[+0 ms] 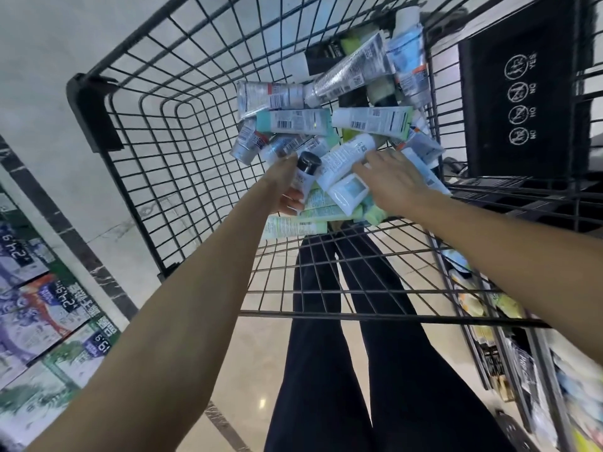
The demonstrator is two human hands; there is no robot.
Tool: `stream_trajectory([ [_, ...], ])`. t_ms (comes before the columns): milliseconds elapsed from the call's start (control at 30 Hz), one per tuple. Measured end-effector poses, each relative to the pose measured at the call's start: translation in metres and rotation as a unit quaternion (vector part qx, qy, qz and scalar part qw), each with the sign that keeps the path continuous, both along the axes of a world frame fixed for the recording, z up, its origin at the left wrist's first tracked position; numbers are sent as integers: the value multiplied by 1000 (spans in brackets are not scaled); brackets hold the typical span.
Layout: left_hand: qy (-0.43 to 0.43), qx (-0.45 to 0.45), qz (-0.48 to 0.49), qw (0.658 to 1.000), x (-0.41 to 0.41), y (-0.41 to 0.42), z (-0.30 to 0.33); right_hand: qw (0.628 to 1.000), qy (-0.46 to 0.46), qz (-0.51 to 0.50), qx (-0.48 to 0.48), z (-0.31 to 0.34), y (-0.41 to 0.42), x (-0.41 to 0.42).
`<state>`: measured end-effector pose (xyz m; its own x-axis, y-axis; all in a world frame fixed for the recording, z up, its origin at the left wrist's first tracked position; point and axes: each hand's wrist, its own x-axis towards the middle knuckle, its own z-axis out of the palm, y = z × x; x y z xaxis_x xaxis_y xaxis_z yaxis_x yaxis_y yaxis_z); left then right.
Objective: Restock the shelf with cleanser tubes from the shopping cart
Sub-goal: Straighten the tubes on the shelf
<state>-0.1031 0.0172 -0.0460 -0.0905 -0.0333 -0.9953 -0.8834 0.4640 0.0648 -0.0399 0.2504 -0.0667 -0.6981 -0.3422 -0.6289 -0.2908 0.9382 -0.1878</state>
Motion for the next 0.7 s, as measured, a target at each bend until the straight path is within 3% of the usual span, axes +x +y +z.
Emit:
stream_trajectory([
  [267, -7, 9, 60, 998, 10, 1, 16, 998, -7, 42, -44, 10, 1, 0],
  [433, -19, 20, 131, 991, 31, 0, 34, 997, -57, 46, -17, 24, -5, 4],
  [567, 2, 43, 200, 979, 56, -11, 58, 997, -61, -23, -44, 41, -7, 5],
  [700, 64, 67, 215, 972, 68, -19, 88, 972, -95, -197, -82, 70, -3, 5],
])
